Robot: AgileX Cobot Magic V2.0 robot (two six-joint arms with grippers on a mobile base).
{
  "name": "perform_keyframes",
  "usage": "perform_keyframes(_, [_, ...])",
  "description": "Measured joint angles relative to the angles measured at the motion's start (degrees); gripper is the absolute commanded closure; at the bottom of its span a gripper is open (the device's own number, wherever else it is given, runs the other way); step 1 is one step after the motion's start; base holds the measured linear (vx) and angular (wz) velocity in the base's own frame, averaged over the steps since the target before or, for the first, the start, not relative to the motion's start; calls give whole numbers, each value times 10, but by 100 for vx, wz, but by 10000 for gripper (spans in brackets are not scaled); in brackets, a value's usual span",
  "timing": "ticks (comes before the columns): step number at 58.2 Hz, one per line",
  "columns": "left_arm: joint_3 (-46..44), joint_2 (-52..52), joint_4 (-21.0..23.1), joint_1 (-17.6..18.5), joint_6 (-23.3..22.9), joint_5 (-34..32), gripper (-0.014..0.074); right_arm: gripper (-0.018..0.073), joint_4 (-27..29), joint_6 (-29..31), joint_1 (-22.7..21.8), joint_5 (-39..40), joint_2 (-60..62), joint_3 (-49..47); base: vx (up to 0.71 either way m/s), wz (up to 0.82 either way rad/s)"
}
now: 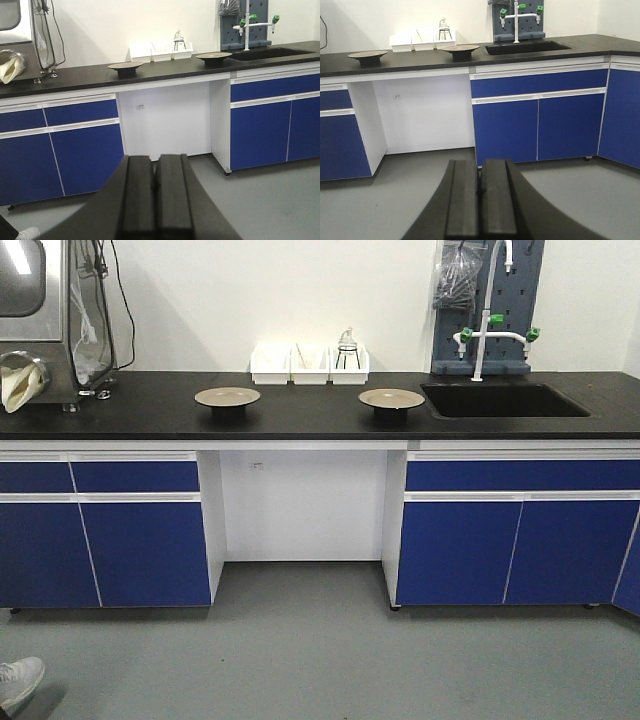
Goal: Arrange circular plates on left workspace
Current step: 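Drive the base forward toward the counter with the two beige plates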
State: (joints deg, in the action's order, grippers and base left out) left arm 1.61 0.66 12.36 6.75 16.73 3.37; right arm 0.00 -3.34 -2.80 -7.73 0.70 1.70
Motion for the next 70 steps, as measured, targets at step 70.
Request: perform_keyframes(70, [0, 0, 0, 0, 0, 0, 594, 564, 0, 0, 0, 0, 0, 0, 4, 1])
